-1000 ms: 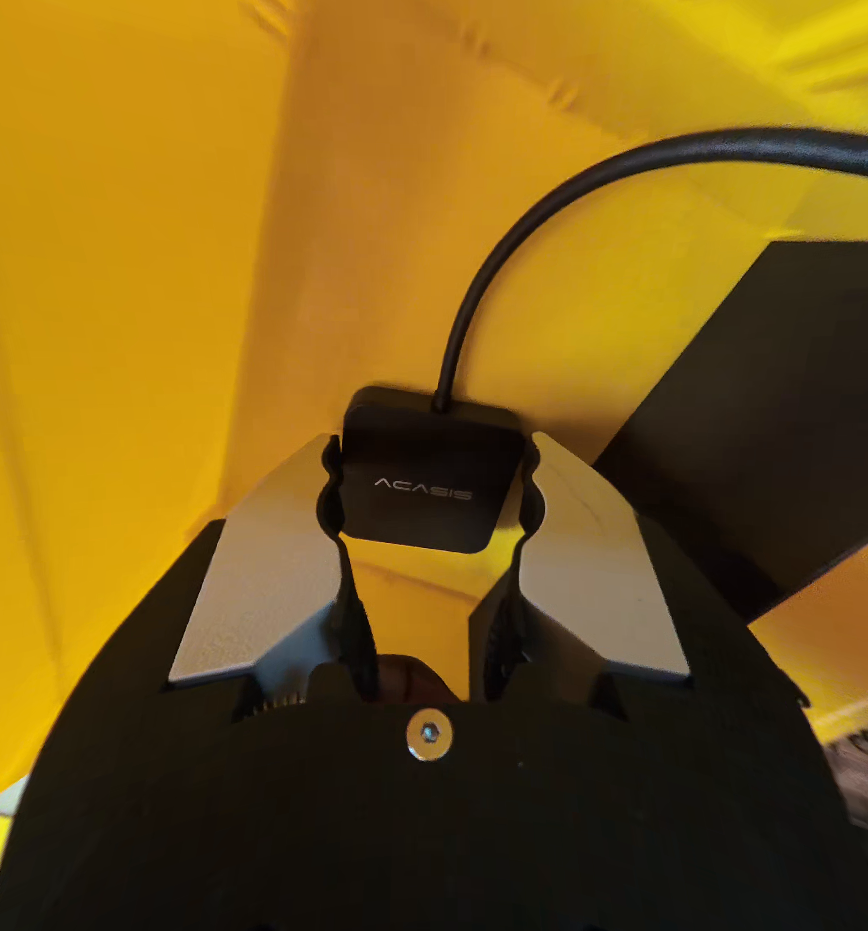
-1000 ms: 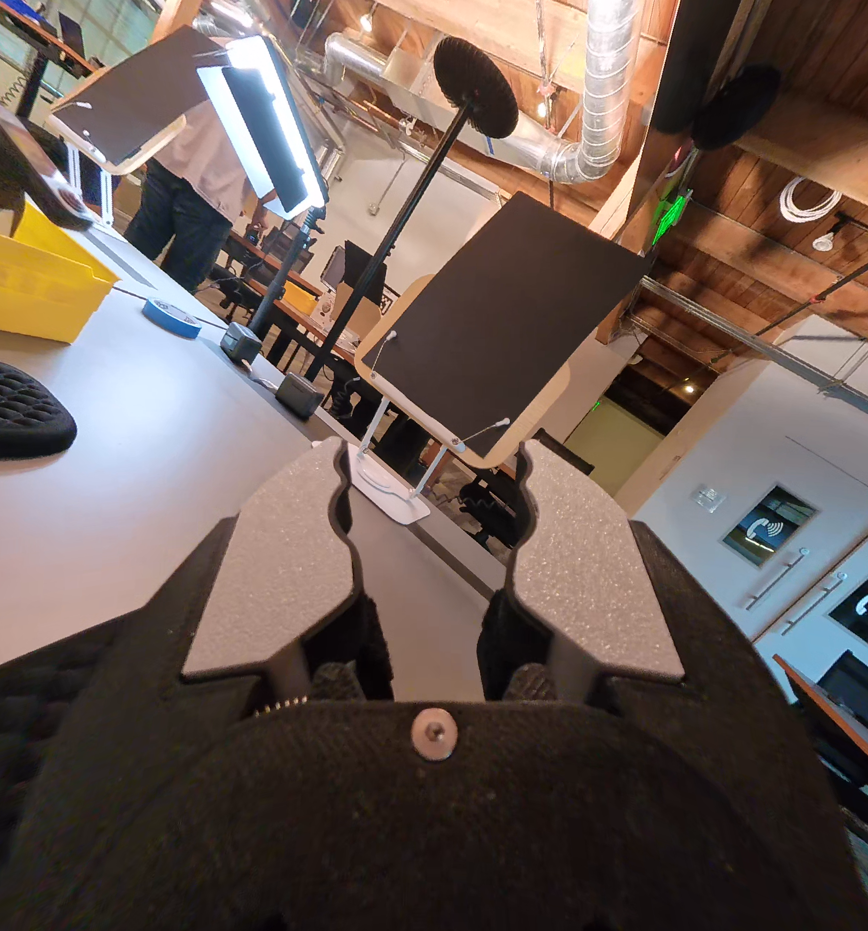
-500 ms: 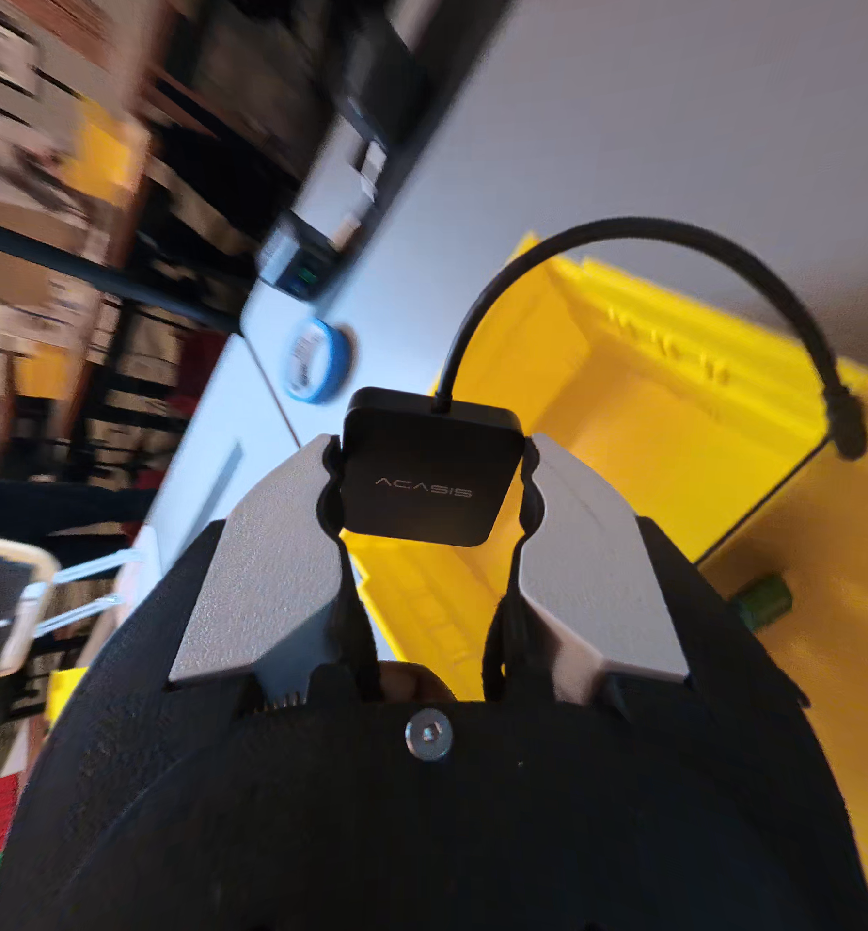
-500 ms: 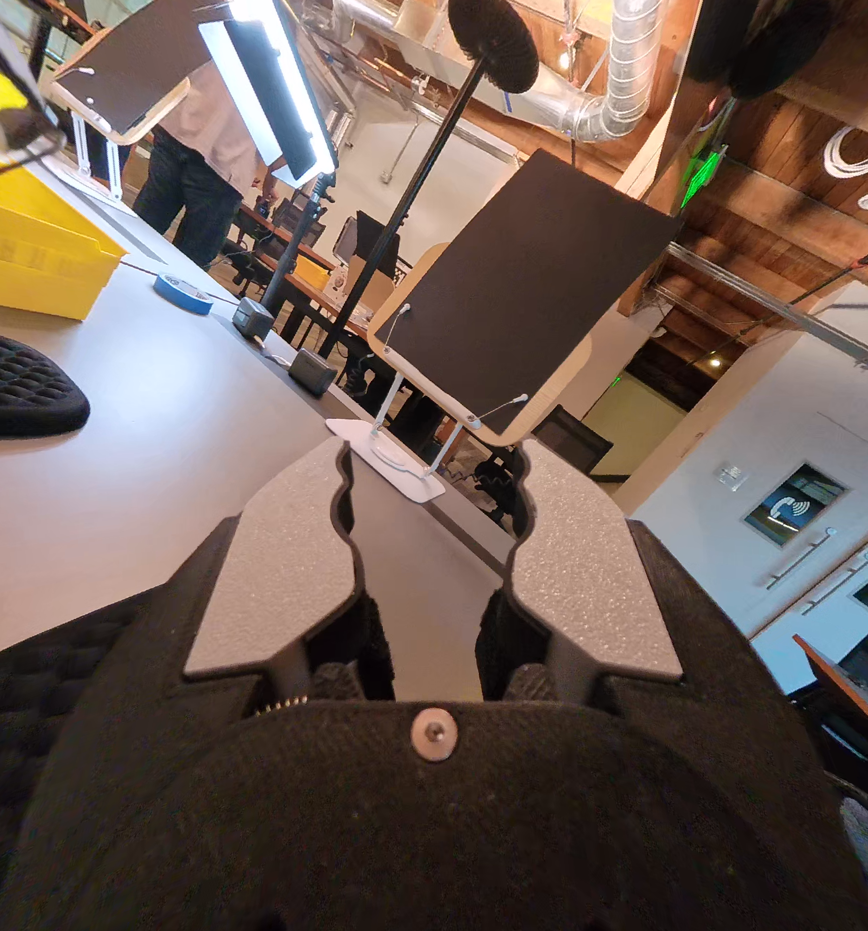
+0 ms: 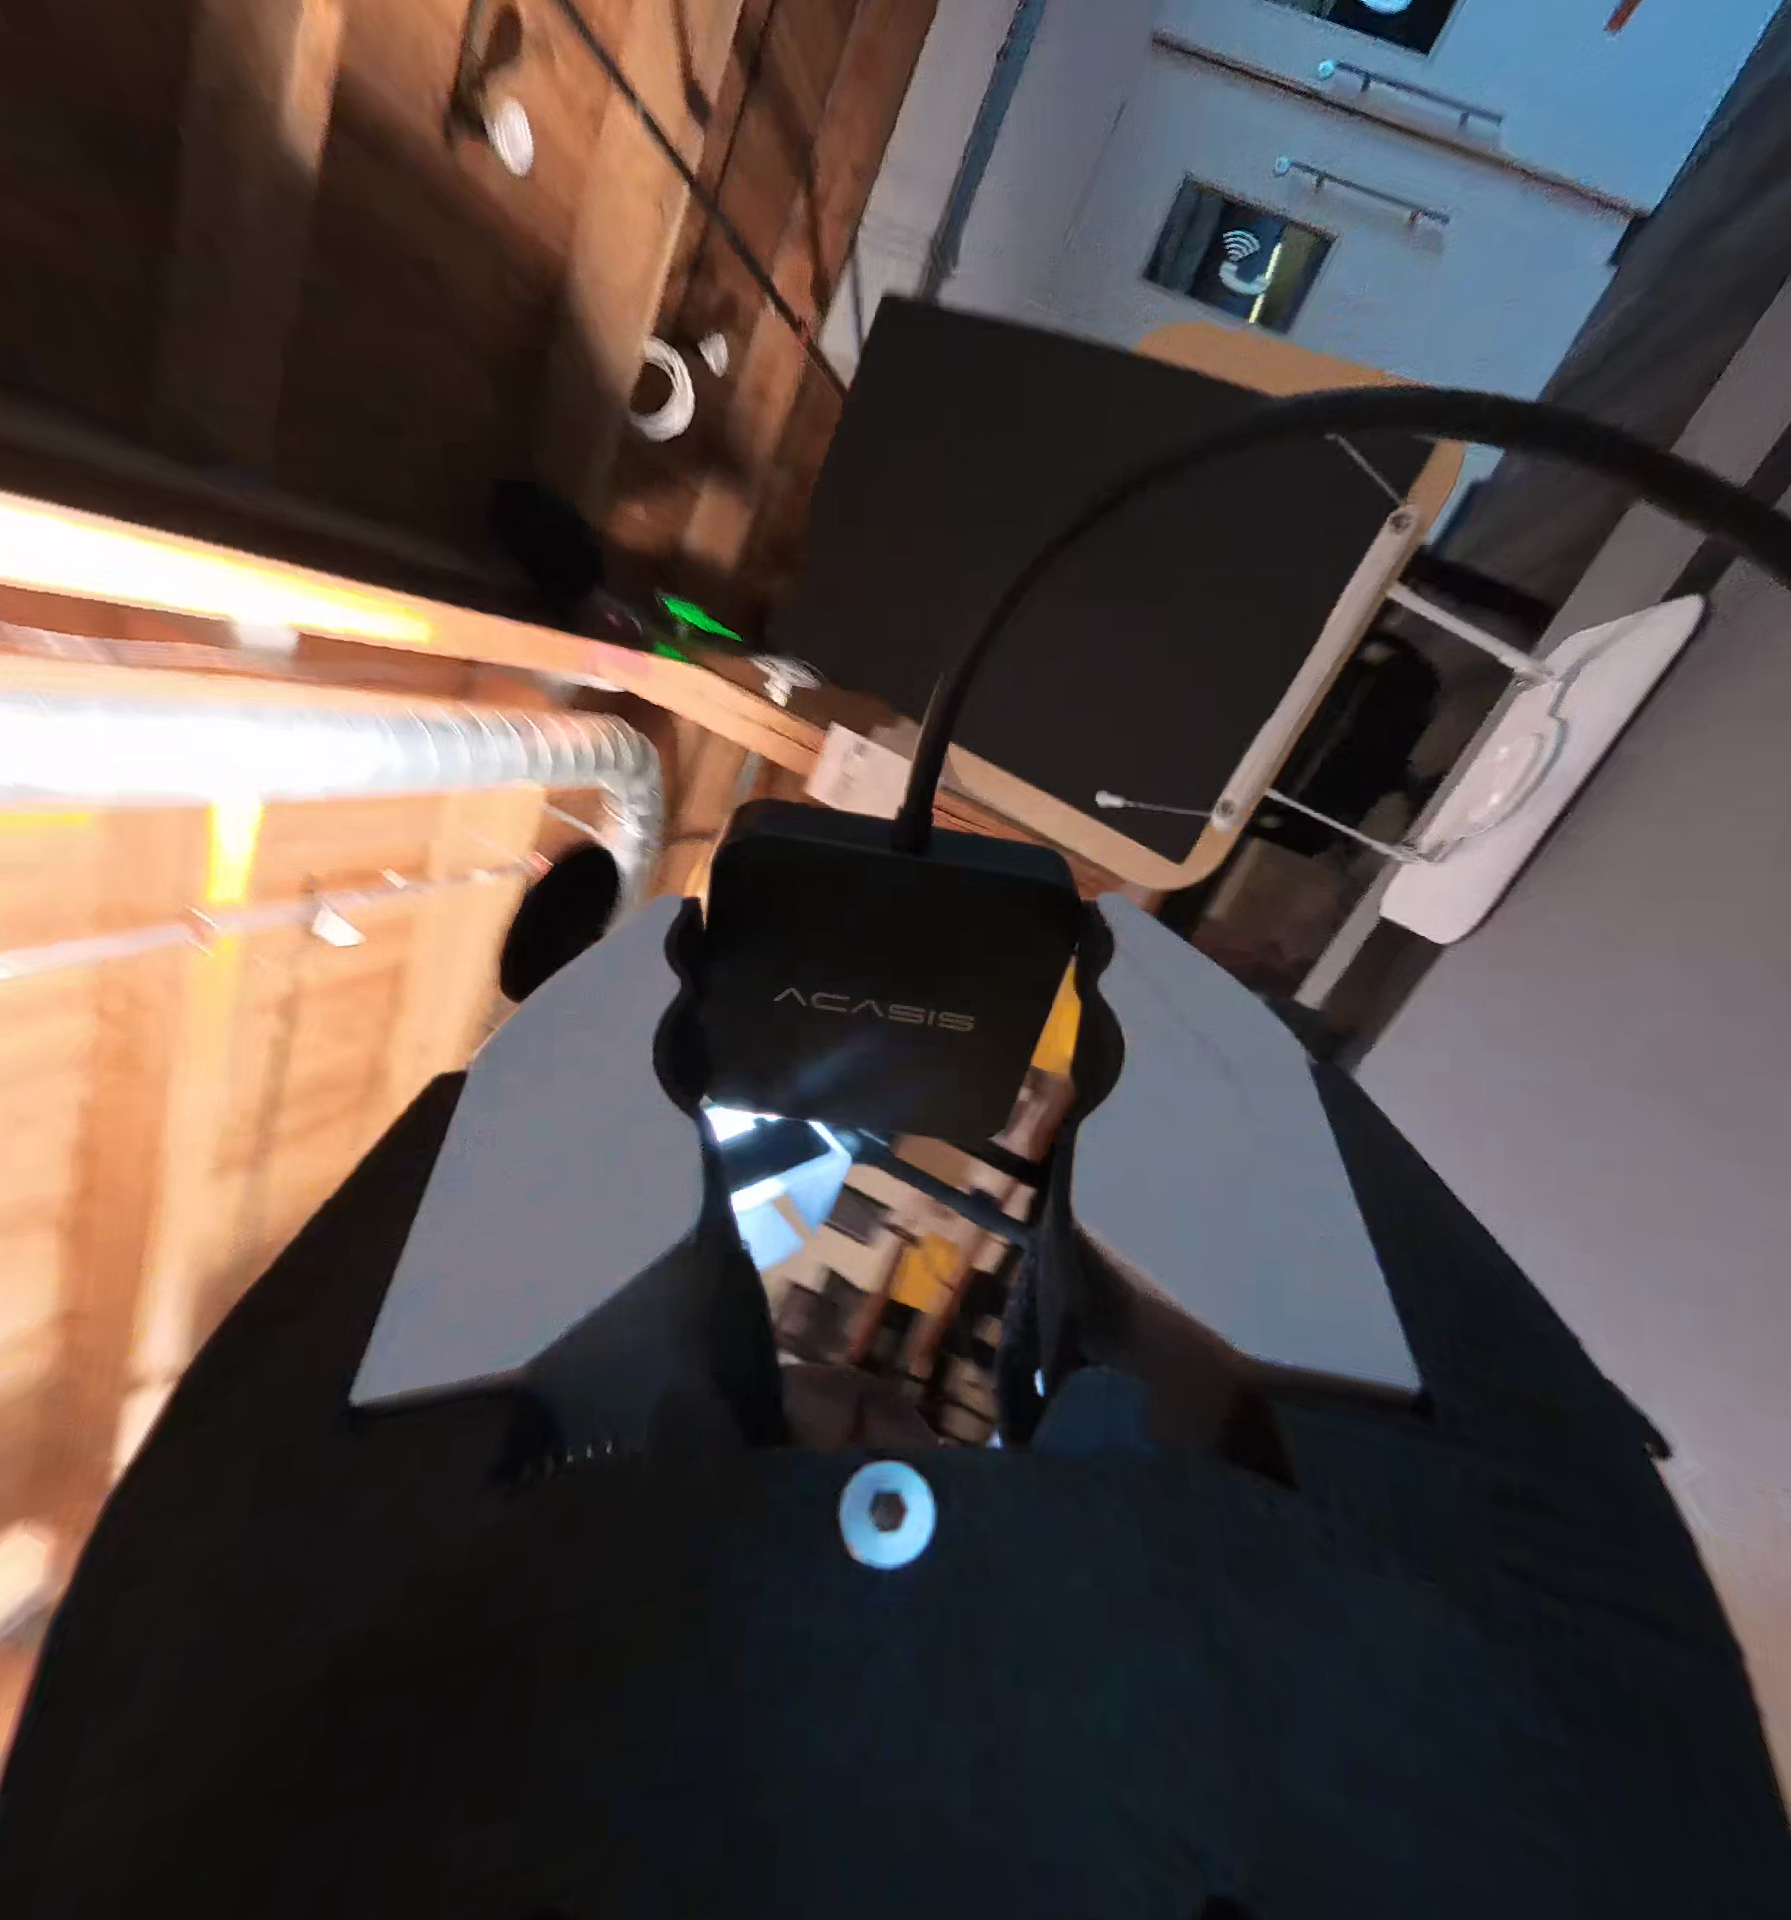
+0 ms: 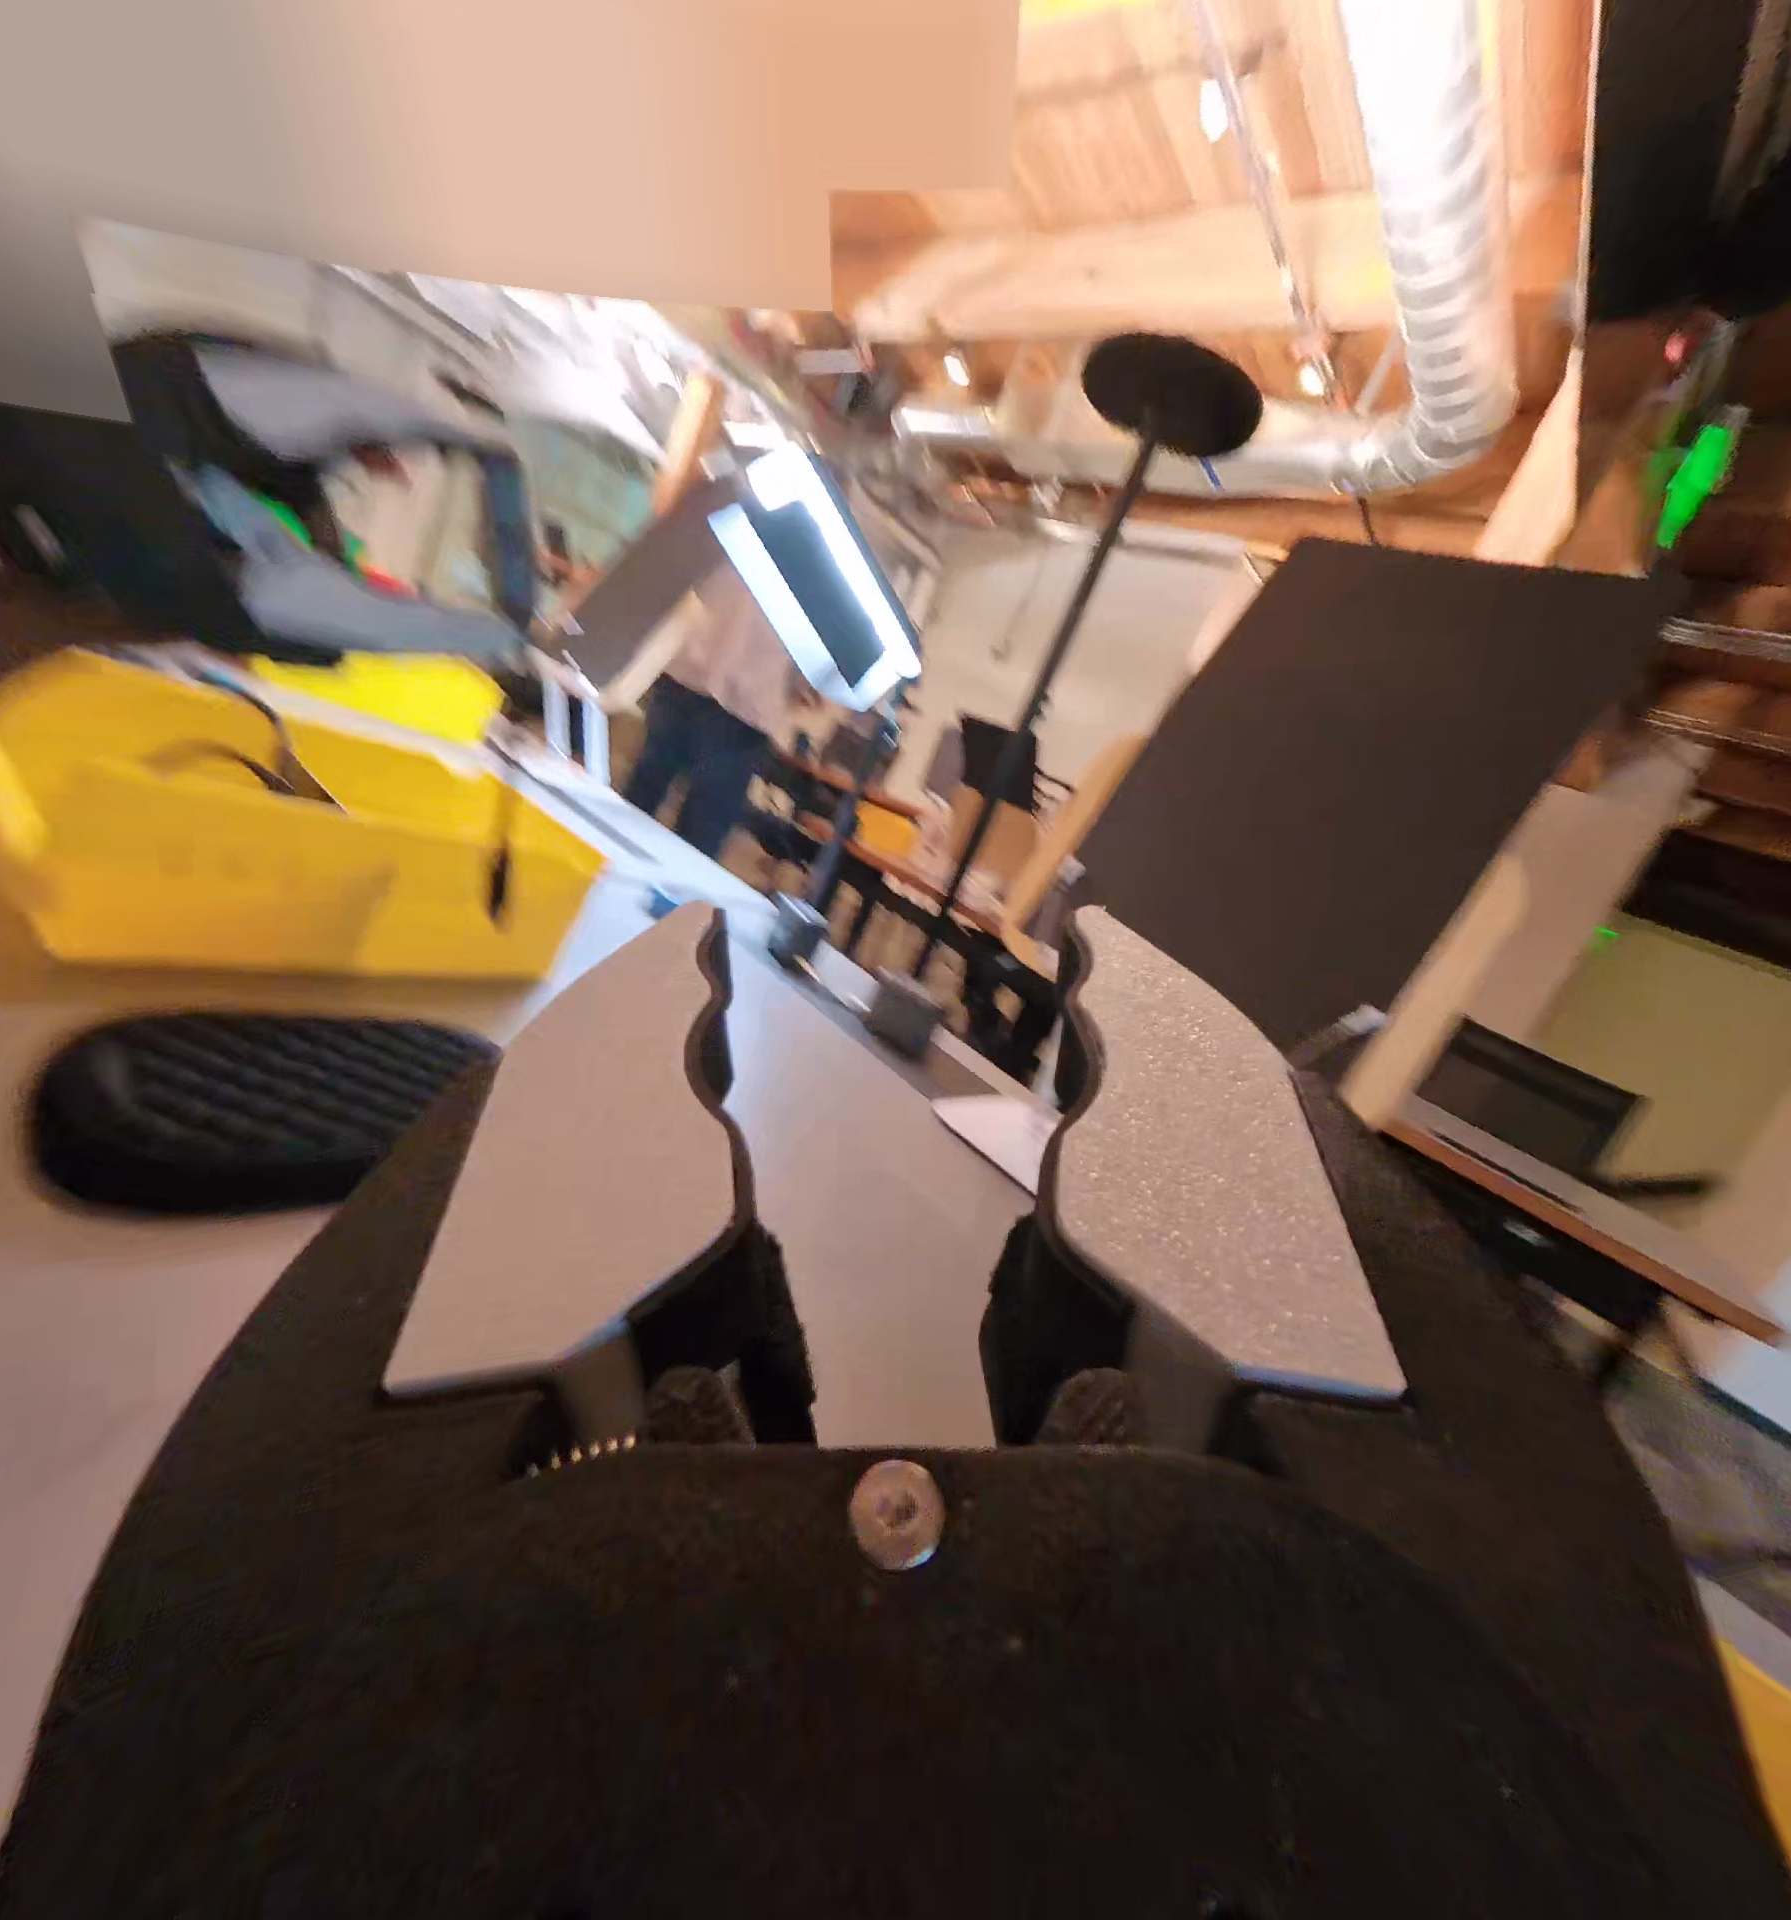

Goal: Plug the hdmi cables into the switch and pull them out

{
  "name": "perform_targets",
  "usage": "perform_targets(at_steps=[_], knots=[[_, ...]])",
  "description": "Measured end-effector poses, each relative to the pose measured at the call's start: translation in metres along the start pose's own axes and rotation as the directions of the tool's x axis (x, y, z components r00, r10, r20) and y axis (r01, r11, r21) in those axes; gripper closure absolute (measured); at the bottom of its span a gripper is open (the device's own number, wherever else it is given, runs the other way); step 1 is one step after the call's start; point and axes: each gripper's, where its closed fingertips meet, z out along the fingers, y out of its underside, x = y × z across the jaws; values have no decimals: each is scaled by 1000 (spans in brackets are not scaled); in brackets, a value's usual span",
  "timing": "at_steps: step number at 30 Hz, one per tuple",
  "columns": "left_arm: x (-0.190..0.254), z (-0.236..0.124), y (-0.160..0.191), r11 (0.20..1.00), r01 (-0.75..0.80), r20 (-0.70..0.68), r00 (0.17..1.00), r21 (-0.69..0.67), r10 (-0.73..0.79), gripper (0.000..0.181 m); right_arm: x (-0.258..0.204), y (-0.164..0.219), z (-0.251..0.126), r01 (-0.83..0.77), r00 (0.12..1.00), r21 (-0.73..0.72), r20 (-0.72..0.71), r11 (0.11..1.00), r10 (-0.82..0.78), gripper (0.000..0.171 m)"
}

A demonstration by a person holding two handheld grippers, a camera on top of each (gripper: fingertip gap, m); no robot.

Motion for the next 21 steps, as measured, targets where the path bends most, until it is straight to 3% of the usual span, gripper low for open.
perform_targets(at_steps=[4, 7, 11, 13, 14, 15, 18, 20, 21], knots=[[69, -4, -64, 947, -298, 46, 955, 120, 294, 114, -40, -8, 21, -35, 991, 54, 128, 998, 27, 115], [116, -13, -104, 909, -320, 17, 945, 268, 328, 114, -67, 2, 39, -5, 982, 18, 189, 1000, 2, 115], [139, -19, -127, 900, -284, -10, 953, 330, 304, 114, -93, 25, 59, 49, 972, -47, 230, 998, -37, 121], [147, -25, -134, 897, -261, -26, 957, 358, 289, 114, -97, 33, 65, 71, 976, -64, 210, 995, -56, 135], [149, -28, -136, 893, -258, -23, 958, 369, 287, 114, -96, 36, 67, 76, 981, -66, 186, 995, -63, 150], [150, -29, -135, 893, -252, -19, 960, 374, 279, 113, -97, 36, 66, 77, 980, -60, 188, 995, -64, 153], [140, -41, -137, 885, -98, -48, 990, 456, 134, 112, -98, 29, 62, -21, 972, -7, 233, 1000, 23, 156], [117, -50, -134, 852, 184, -125, 982, 490, -140, 113, -83, 23, 57, -68, 980, 54, 189, 996, 57, 157], [103, -53, -131, 786, 364, -188, 931, 500, -312, 113, -77, 20, 53, -87, 981, 78, 181, 993, 72, 157]])
